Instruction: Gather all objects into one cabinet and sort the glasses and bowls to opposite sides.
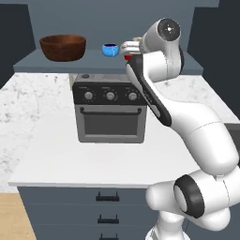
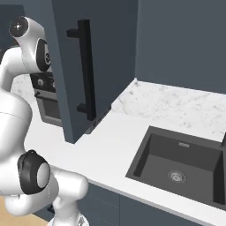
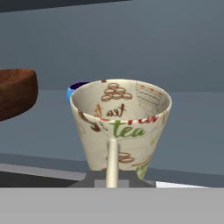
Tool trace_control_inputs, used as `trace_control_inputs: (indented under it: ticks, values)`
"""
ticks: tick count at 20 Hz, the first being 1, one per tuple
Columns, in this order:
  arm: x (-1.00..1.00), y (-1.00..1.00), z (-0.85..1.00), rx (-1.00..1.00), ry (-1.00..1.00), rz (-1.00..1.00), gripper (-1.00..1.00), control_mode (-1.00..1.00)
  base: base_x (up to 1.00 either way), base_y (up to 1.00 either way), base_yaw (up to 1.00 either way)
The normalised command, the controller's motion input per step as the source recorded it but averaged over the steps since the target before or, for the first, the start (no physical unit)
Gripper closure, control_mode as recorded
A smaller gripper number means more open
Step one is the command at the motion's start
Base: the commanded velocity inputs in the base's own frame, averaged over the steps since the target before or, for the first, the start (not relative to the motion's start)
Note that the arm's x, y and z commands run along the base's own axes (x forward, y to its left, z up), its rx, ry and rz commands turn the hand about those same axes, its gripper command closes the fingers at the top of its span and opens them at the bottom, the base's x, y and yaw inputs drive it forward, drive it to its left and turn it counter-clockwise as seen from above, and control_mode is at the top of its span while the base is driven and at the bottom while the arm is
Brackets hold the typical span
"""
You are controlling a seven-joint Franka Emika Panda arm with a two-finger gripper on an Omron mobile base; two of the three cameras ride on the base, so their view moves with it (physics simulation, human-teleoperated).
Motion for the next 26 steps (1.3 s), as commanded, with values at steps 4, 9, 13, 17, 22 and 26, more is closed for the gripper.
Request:
trace_control_inputs:
  ticks: [4, 9, 13, 17, 22, 26]
  values:
    - [0.00, 0.00, 0.00, 0.00, 0.00, 0.00, 1.00, 1.00, 0.00, 0.02, 0.14]
    - [0.00, 0.00, 0.00, 0.00, 0.00, 0.00, 1.00, 1.00, 0.00, 0.00, 0.14]
    - [0.03, 0.00, -0.04, 0.00, -0.03, 0.06, 1.00, -1.00, 0.00, 0.00, 0.06]
    - [0.17, 0.05, -0.03, 0.00, -0.06, 0.10, 1.00, -1.00, 0.00, 0.00, 0.00]
    - [0.26, 0.11, 0.00, -0.02, -0.09, 0.06, 1.00, -1.00, 0.00, 0.00, 0.00]
    - [0.28, 0.09, 0.00, -0.03, -0.07, 0.04, 1.00, -1.00, 0.00, 0.00, 0.00]
